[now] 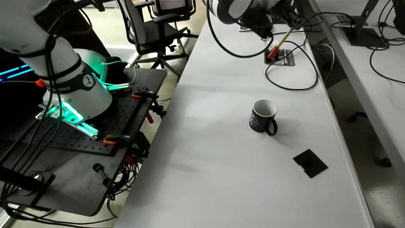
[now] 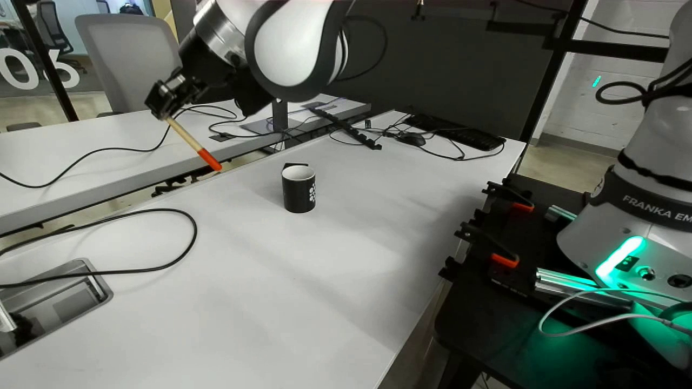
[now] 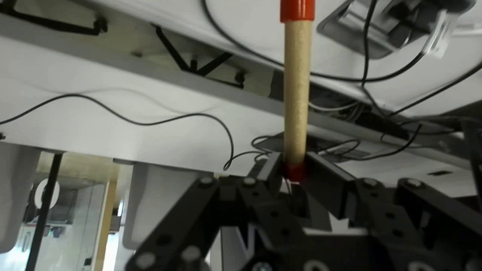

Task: Put the pen in the cup

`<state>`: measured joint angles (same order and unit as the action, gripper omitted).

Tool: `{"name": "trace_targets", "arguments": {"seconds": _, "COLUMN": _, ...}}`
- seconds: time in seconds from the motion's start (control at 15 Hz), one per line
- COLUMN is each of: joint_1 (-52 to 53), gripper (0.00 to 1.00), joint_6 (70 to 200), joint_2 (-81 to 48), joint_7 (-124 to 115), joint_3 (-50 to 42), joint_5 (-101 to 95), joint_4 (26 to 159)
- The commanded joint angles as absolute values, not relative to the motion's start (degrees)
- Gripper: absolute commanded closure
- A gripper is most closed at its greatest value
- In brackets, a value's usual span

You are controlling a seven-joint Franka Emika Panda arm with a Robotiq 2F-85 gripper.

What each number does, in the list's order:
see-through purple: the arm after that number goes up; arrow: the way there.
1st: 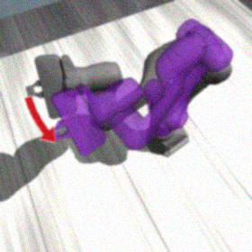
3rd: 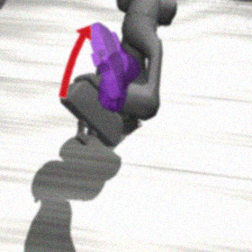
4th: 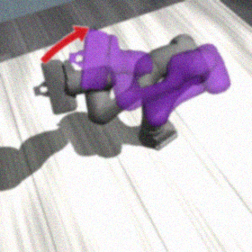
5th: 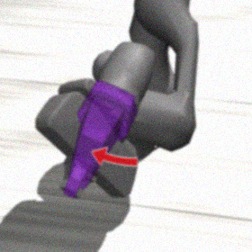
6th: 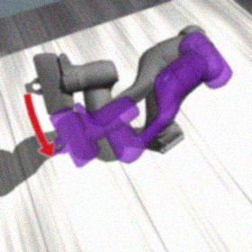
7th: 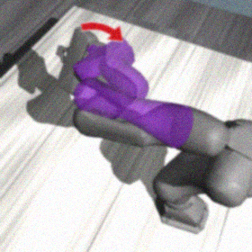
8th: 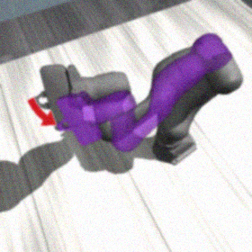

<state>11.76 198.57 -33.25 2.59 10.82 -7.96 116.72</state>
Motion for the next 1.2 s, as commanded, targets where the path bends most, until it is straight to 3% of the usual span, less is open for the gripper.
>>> {"name": "trace_targets", "arguments": {"seconds": 0.0, "joint_1": 11.74, "gripper": 0.95, "joint_6": 198.49, "joint_2": -31.55, "joint_7": 1.27, "joint_3": 8.58, "joint_5": -4.26, "joint_4": 111.51}}
{"name": "trace_targets", "arguments": {"seconds": 0.6, "joint_1": 19.94, "gripper": 0.95, "joint_6": 198.11, "joint_2": -31.18, "joint_7": 1.90, "joint_3": -2.30, "joint_5": 8.16, "joint_4": 107.33}}
{"name": "trace_targets", "arguments": {"seconds": 0.67, "joint_1": 16.93, "gripper": 0.95, "joint_6": 198.04, "joint_2": -31.20, "joint_7": 2.21, "joint_3": 0.75, "joint_5": 5.76, "joint_4": 107.13}}
{"name": "trace_targets", "arguments": {"seconds": 0.73, "joint_1": 17.38, "gripper": 0.79, "joint_6": 198.03, "joint_2": -31.25, "joint_7": 2.21, "joint_3": 0.27, "joint_5": 5.90, "joint_4": 107.24}}
{"name": "trace_targets", "arguments": {"seconds": 1.13, "joint_1": 17.27, "gripper": 0.79, "joint_6": 198.03, "joint_2": -31.34, "joint_7": 2.21, "joint_3": 0.45, "joint_5": 5.89, "joint_4": 107.25}}
